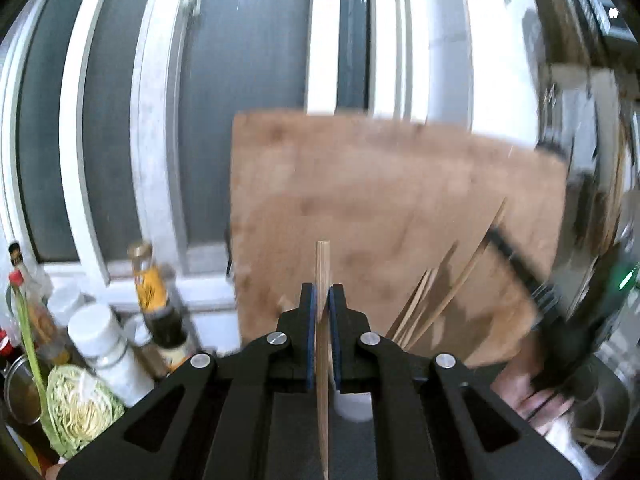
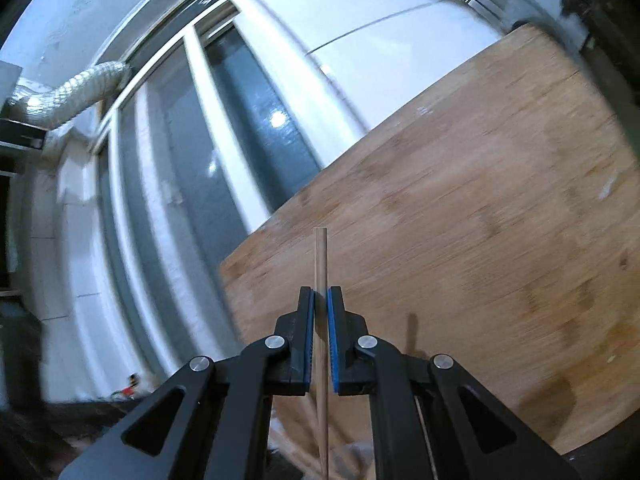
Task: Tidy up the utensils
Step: 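Lift the chopstick with the right tool and carry it over the cup, then lower the chopstick into the clear cup and open the right tool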
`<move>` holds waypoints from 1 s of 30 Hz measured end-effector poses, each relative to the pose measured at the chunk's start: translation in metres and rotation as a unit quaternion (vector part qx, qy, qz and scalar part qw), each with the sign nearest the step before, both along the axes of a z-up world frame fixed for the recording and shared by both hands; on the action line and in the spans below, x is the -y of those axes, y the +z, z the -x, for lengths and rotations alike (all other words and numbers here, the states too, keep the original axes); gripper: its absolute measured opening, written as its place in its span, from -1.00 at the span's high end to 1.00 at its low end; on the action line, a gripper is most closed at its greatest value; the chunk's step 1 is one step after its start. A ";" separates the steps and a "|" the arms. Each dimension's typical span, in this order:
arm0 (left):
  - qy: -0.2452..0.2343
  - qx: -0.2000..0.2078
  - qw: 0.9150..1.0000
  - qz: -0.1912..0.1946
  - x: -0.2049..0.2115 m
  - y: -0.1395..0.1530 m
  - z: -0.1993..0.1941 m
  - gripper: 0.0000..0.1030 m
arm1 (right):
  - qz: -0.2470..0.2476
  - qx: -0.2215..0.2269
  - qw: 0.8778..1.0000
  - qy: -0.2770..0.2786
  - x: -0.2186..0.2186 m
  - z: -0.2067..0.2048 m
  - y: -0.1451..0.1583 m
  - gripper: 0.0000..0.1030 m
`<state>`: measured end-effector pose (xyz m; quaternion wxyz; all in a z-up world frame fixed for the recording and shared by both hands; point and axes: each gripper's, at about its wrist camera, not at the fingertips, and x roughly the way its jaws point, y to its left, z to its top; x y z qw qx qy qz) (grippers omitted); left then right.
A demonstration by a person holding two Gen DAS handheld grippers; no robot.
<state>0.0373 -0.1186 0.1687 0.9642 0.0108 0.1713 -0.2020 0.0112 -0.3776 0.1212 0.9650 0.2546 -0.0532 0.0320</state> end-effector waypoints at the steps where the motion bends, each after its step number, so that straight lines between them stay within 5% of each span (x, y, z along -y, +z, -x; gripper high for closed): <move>1: -0.003 0.014 1.000 0.010 0.002 0.008 0.002 0.89 | -0.001 -0.005 1.000 -0.004 0.002 -0.003 -0.002 0.85; 4: 0.023 0.062 0.997 0.046 0.005 0.025 0.004 0.89 | -0.011 -0.022 1.000 -0.002 0.008 -0.013 -0.006 0.85; 7: 0.038 0.053 0.993 0.101 0.004 0.025 -0.014 0.89 | -0.003 -0.035 0.999 -0.015 0.007 -0.021 -0.010 0.85; 15: 0.062 0.104 0.977 0.177 0.010 -0.018 -0.053 0.89 | -0.002 -0.063 0.998 -0.013 0.012 -0.038 -0.021 0.85; 30: 0.074 0.094 0.980 0.158 0.027 -0.082 -0.080 0.89 | 0.031 -0.040 0.999 -0.003 -0.008 -0.041 -0.020 0.85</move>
